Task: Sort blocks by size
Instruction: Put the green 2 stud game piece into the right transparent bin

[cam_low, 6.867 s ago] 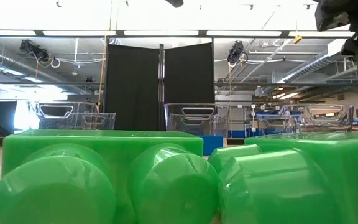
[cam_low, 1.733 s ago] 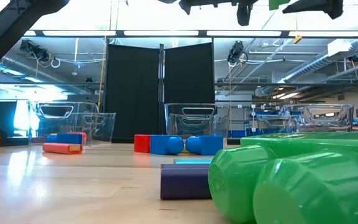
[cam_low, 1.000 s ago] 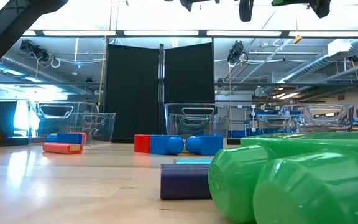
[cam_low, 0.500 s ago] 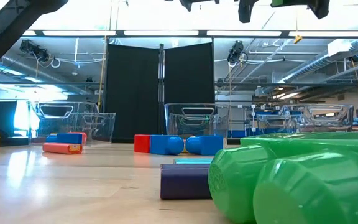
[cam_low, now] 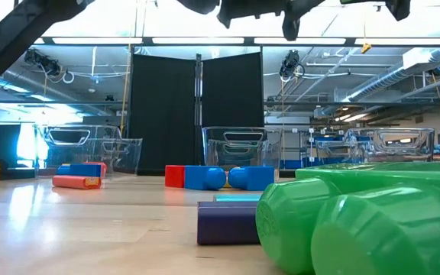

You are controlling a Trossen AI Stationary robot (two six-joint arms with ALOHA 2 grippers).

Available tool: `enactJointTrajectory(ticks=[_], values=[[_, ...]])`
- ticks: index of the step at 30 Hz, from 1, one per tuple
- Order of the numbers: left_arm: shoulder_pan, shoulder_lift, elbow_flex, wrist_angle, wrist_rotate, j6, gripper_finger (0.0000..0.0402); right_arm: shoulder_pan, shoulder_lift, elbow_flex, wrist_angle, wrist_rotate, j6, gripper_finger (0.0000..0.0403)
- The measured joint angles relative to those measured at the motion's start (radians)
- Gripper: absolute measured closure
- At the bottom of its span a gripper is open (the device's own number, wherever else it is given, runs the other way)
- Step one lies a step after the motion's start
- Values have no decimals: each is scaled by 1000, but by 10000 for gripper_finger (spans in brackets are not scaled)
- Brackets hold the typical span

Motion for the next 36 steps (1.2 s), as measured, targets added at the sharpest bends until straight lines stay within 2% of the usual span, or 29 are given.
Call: enactJointTrajectory(ticks=[4, 8, 13, 17, 20, 28, 33, 36], values=[[28, -5, 0, -100, -32, 1, 270, -22, -20, 0, -63, 37, 63, 257], [50, -33, 0, -304, -138, 81, 270, -78, -31, 0, -160, 26, 178, 257], [58, -85, 0, -486, -252, 190, 270, -225, -24, 2, -175, -104, 173, 257], [60, -113, 0, -663, -264, 296, 270, -401, 2, 48, -251, -217, 173, 257], [63, -112, 0, -769, -285, 322, 270, -527, 48, 119, -348, -286, 143, 257], [58, -114, 0, -803, -350, 313, 270, -839, 238, 313, -609, -457, 38, 257], [55, -114, -4, -833, -440, 290, 270, -1016, 359, 336, -693, -589, -30, 257], [45, -126, -56, -810, -488, 257, 270, -1105, 436, 336, -734, -629, -71, 257]])
